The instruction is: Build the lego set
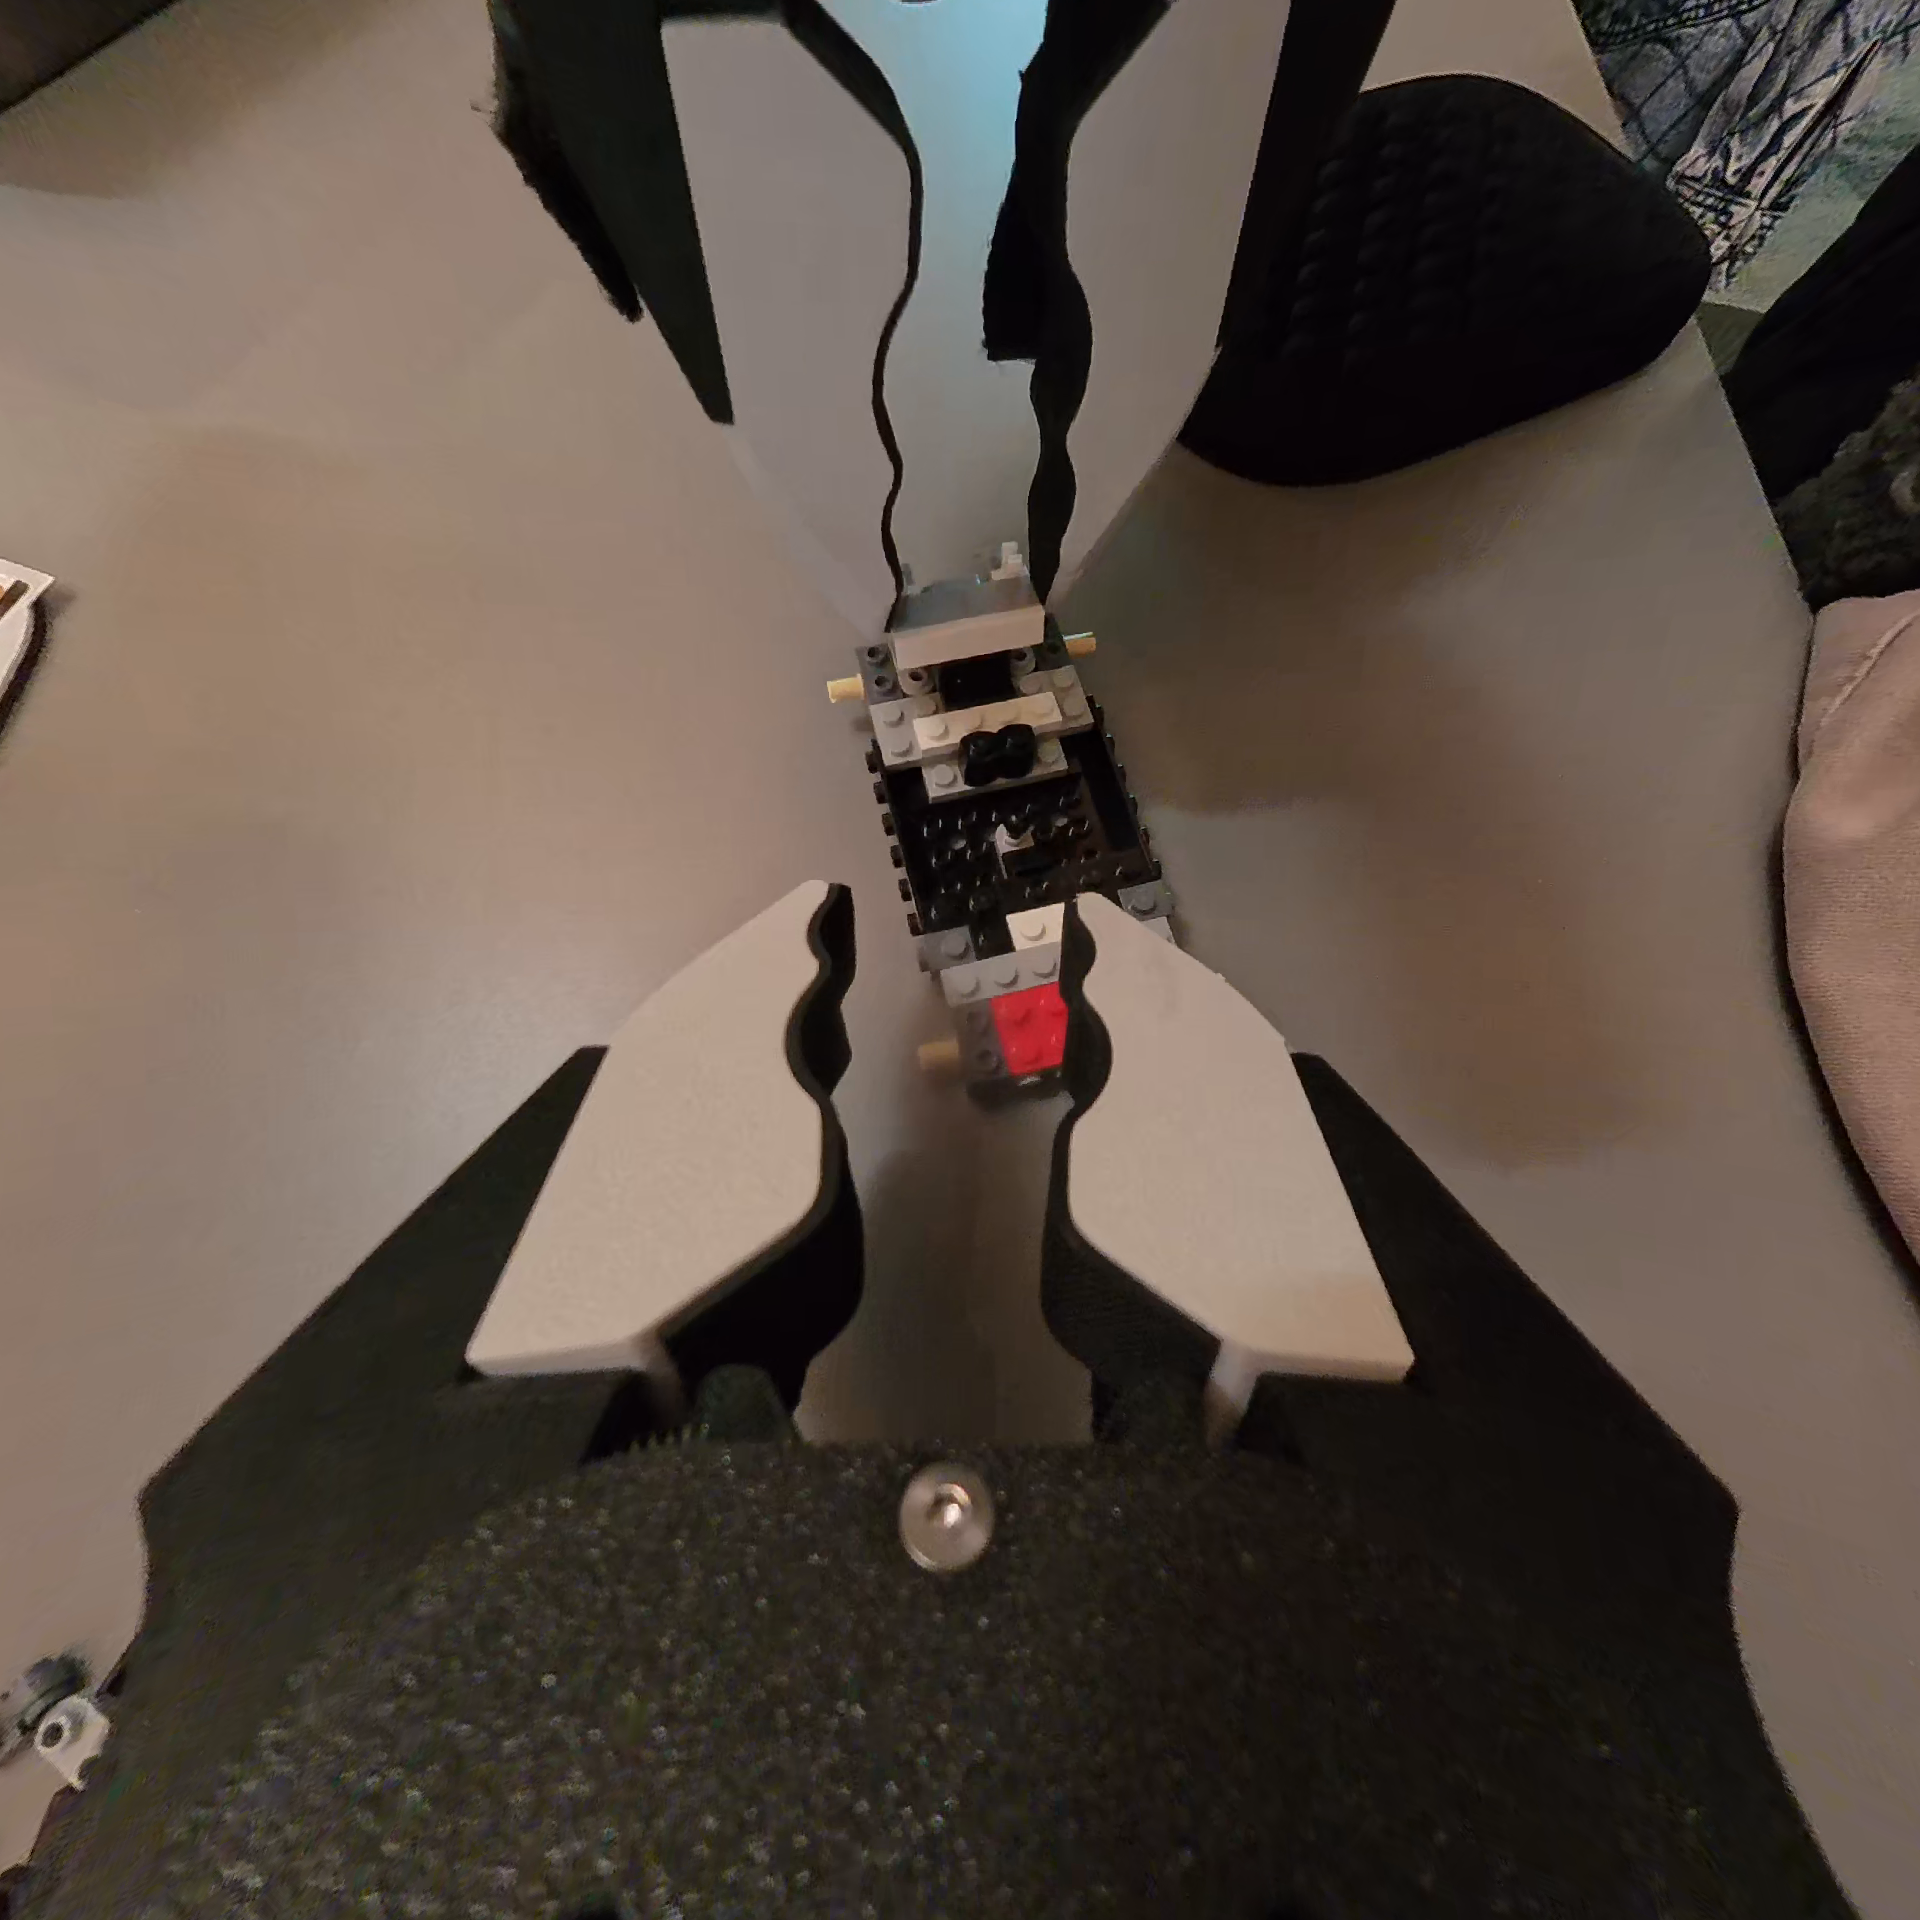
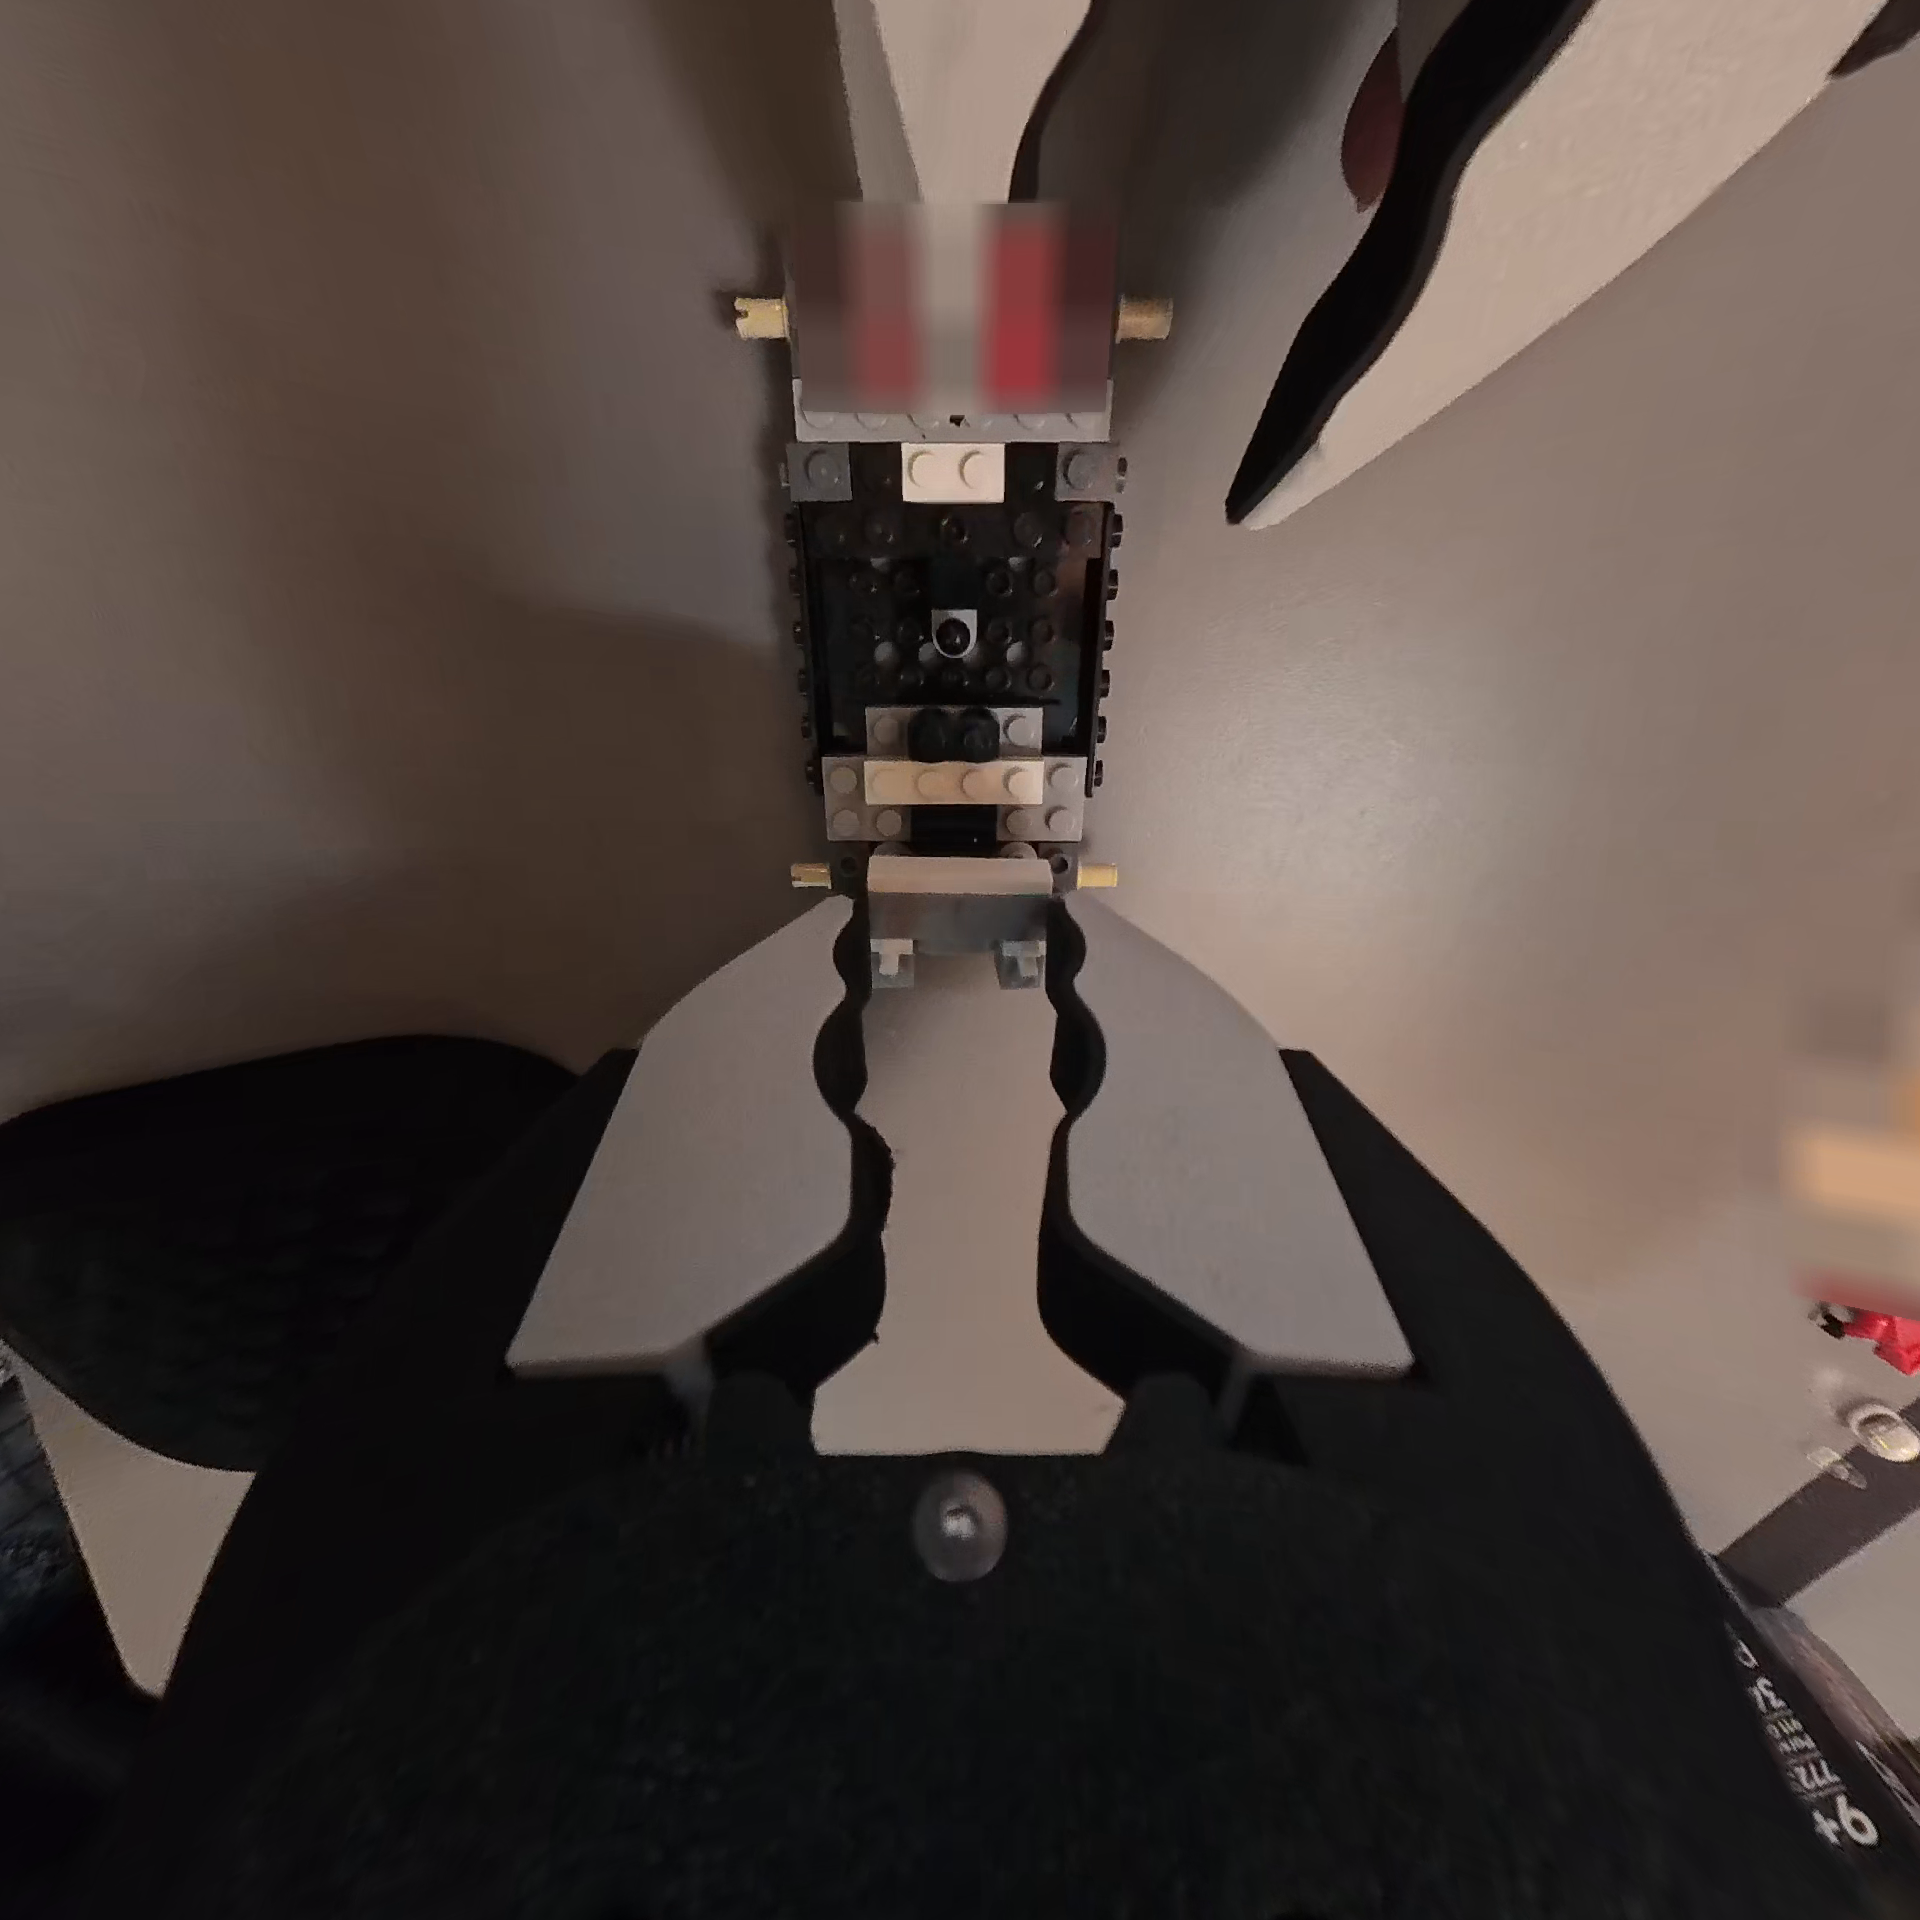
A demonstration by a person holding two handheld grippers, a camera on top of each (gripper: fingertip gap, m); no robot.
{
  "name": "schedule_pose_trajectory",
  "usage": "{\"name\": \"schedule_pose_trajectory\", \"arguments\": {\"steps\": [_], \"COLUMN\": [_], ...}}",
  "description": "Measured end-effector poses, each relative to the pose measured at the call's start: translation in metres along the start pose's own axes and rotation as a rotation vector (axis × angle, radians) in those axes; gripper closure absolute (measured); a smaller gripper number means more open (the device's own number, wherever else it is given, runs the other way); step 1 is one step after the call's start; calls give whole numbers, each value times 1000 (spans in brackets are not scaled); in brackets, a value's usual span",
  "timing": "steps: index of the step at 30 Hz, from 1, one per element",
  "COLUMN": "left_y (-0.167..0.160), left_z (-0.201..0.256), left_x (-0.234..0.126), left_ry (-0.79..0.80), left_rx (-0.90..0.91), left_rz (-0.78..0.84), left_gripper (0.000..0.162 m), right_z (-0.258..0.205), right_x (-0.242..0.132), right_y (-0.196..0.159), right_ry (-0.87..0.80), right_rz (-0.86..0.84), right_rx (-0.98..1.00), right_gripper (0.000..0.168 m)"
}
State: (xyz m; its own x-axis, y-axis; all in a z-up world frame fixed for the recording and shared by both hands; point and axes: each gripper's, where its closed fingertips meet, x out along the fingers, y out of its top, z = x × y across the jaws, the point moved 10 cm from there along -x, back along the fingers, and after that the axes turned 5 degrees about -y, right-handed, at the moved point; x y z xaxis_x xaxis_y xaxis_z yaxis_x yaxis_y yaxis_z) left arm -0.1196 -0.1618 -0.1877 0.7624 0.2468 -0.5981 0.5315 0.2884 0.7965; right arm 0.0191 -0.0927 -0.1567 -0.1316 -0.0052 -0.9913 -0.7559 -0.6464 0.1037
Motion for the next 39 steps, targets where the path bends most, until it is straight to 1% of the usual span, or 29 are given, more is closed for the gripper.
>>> {"name": "schedule_pose_trajectory", "arguments": {"steps": [15,20,26,31,34,37,39], "left_y": [0,0,0,0,1,2,2], "left_z": [0,0,-1,0,2,7,9], "left_x": [0,0,1,1,3,8,11], "left_ry": [1,2,3,-3,-23,-22,-18], "left_rx": [2,3,4,3,-1,0,-26], "left_rz": [-2,-1,-3,-1,-5,-49,-95], "left_gripper": [125,125,125,124,119,109,99], "right_z": [-1,0,2,1,1,1,1], "right_x": [1,1,1,1,1,1,1], "right_y": [5,4,-5,-4,-2,-1,-3], "right_ry": [-15,-17,-4,-10,-10,-14,-24], "right_rz": [-36,-14,60,47,26,23,34], "right_rx": [-9,-7,13,2,-5,-5,-1], "right_gripper": [136,136,136,136,136,136,136]}}
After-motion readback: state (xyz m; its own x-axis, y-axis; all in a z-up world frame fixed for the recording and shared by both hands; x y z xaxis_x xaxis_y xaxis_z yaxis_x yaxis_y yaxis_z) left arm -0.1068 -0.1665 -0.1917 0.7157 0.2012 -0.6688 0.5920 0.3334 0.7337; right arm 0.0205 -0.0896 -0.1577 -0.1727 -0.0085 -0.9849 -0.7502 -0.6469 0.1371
